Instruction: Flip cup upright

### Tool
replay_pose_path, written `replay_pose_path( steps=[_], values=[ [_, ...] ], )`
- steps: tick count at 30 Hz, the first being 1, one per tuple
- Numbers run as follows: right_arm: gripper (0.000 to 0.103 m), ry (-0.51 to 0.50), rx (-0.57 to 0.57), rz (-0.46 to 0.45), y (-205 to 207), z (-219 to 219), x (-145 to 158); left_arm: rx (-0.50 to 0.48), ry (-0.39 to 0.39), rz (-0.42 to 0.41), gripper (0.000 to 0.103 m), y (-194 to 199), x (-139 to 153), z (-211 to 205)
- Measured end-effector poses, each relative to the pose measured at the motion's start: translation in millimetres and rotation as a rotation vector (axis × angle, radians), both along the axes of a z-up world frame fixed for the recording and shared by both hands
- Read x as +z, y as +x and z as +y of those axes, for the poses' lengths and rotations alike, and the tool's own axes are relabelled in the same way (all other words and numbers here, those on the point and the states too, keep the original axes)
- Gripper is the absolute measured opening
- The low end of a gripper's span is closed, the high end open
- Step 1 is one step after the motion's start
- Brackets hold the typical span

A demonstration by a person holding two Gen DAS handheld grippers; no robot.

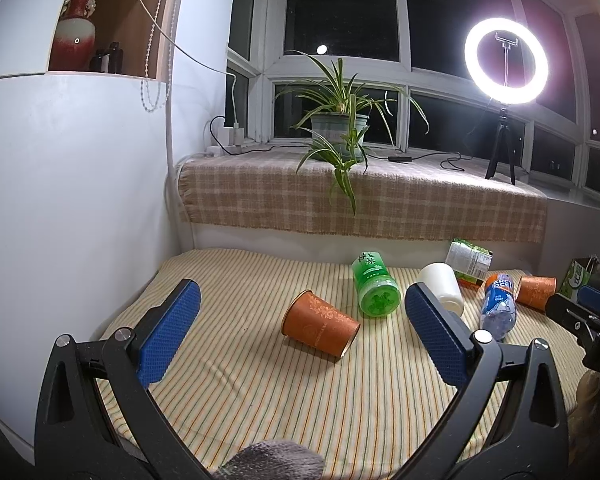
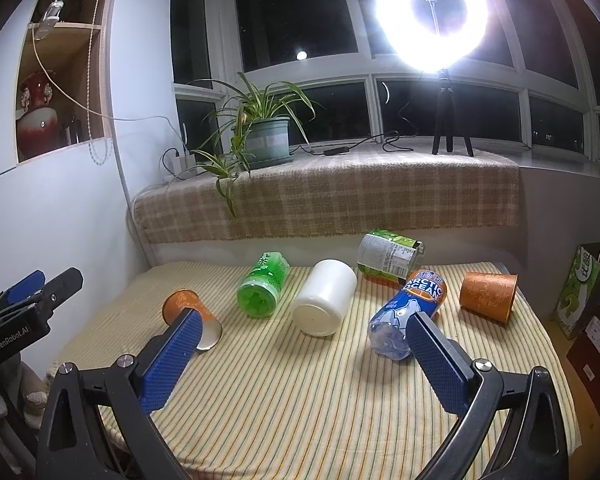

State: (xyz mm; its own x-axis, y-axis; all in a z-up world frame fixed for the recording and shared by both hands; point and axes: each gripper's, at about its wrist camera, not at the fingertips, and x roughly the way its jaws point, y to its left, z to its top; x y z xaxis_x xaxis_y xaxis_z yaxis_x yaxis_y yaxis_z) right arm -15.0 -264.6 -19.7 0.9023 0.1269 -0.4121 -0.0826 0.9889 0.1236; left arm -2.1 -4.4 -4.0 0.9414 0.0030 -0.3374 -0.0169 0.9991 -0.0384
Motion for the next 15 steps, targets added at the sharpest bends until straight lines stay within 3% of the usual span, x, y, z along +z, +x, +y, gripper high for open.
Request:
replay_pose_path(
  steps=[15],
  values=[
    [0.103, 0.006, 0.001, 0.001, 3.0, 0.0, 0.8, -0.002, 0.000, 0.002, 0.103, 0.7, -1.2, 0.0]
  ],
)
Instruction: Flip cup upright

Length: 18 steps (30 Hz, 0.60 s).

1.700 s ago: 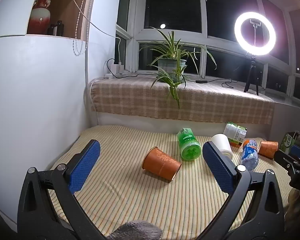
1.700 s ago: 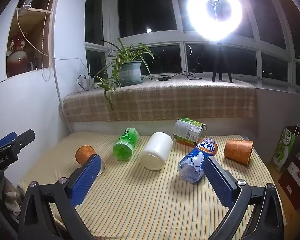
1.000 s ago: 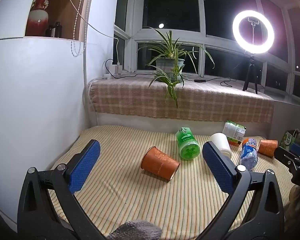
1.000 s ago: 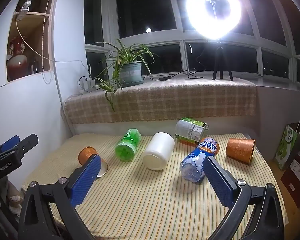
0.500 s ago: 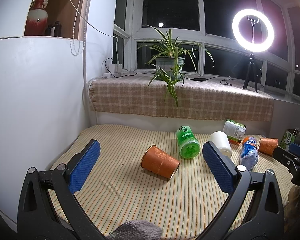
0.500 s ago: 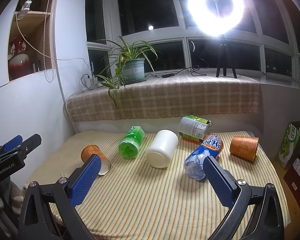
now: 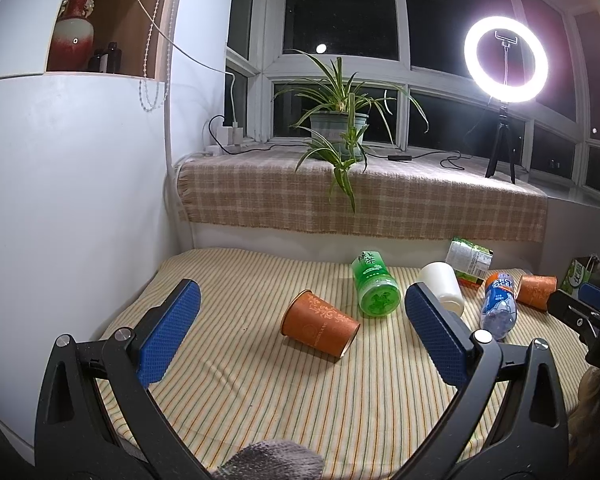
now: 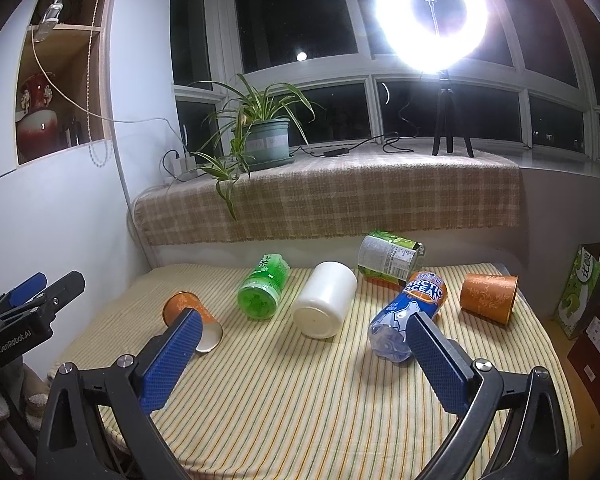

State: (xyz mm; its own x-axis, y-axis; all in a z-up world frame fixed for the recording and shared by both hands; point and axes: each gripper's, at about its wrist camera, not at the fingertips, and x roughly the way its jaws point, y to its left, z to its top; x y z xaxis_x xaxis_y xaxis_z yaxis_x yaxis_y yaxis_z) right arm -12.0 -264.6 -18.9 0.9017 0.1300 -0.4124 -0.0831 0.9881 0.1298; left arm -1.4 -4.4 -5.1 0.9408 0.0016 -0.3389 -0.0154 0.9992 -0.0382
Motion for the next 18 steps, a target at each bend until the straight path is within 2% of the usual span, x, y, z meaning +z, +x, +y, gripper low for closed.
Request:
replay_pose_path(
  steps=[18],
  values=[
    [0.103, 0.008, 0.016, 0.013, 4.5, -0.2, -2.1, 0.005, 0.000, 0.006, 0.103, 3.7, -2.6, 0.6]
  ],
)
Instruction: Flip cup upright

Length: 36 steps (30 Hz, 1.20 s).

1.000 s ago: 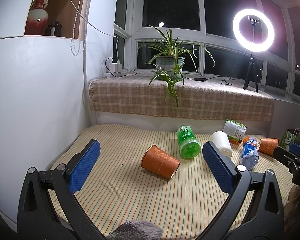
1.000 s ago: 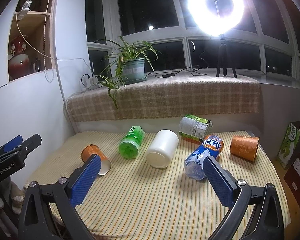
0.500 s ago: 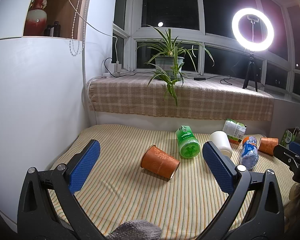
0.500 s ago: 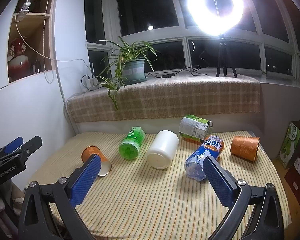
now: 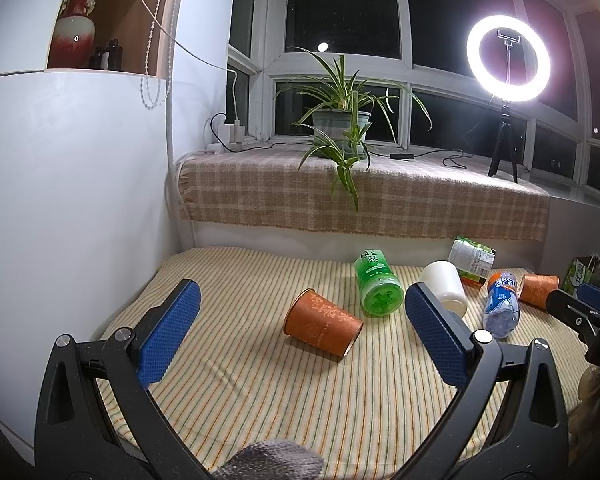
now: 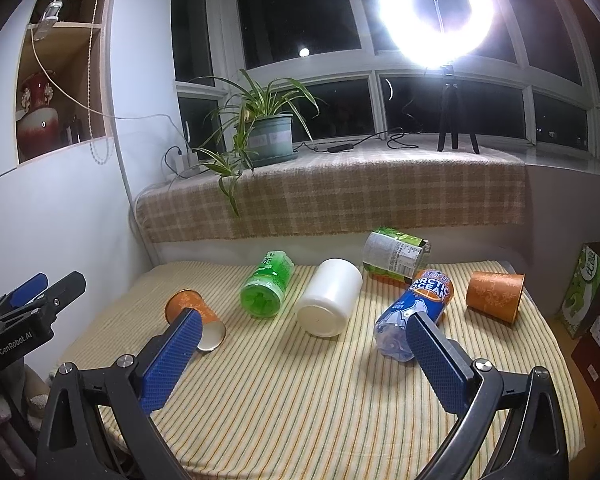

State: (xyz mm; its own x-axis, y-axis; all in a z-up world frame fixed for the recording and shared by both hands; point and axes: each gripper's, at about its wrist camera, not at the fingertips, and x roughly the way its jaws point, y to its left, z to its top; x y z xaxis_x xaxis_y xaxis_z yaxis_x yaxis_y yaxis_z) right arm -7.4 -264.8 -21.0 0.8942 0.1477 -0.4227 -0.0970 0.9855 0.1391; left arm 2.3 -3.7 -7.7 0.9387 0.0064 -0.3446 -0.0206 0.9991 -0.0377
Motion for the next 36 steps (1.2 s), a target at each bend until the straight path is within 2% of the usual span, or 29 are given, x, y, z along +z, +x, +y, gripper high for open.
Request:
replay_pose_path(
  steps=[17, 30, 36],
  values=[
    [0.103, -0.006, 0.052, 0.045, 17.6, 13.8, -5.0, 0.003, -0.007, 0.025, 0.103, 10.4, -14.4, 10.0],
    [0.103, -0.035, 0.182, 0.104, 53.0, 56.8, -14.8, 0.056, -0.035, 0.097, 0.103, 19.2, -35.0, 44.0],
    [0.103, -0.061, 0.307, 0.170, 80.0, 89.3, -25.2, 0.092, -0.054, 0.128, 0.103, 20.6, -44.8, 65.4]
  ],
)
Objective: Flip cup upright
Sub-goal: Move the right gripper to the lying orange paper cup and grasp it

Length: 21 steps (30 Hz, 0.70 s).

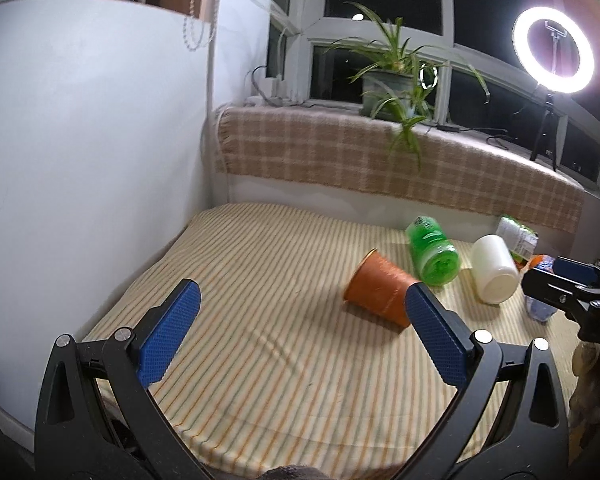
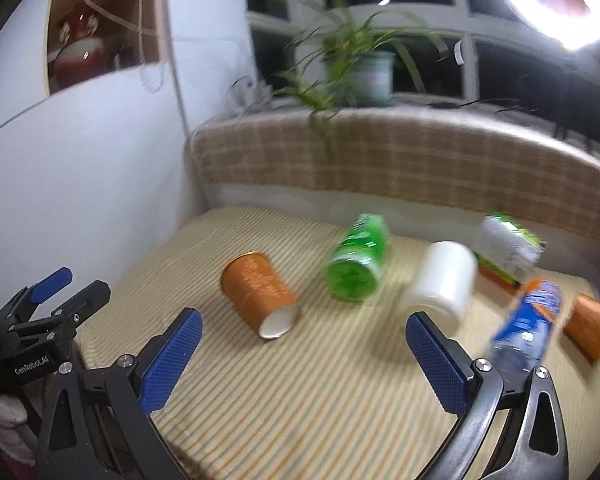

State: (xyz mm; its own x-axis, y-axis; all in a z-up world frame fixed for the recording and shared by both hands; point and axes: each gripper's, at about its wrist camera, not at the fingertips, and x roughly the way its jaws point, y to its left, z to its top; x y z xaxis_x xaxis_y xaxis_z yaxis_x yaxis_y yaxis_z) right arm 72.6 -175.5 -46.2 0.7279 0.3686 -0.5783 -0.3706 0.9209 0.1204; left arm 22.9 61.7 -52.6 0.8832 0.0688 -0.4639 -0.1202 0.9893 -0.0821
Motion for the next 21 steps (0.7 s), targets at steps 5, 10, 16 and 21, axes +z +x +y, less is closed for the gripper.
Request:
replay_pose_path(
  steps=[5, 10, 16, 21],
  values=[
    [0.103, -0.028, 0.101, 0.084, 26.3, 29.6, -16.7, 0.047, -0.033, 0.028, 0.103, -7.8, -12.2, 21.6],
    [0.103, -0.131, 0.210, 0.117, 50.4, 59.3, -22.3, 0.091, -0.051, 0.055, 0.103, -17.3, -20.7, 39.0],
    [0.098, -0.321, 0.346, 0.157, 81.1, 98.2, -30.0, 0.133, -0.076, 0.076, 0.103, -27.3, -30.9, 54.9],
    [0.095, -0.453, 0.434, 0.210, 102.7, 129.1, -45.0, 0.160, -0.094, 0.080, 0.103, -33.2, -35.1, 67.1]
  ],
)
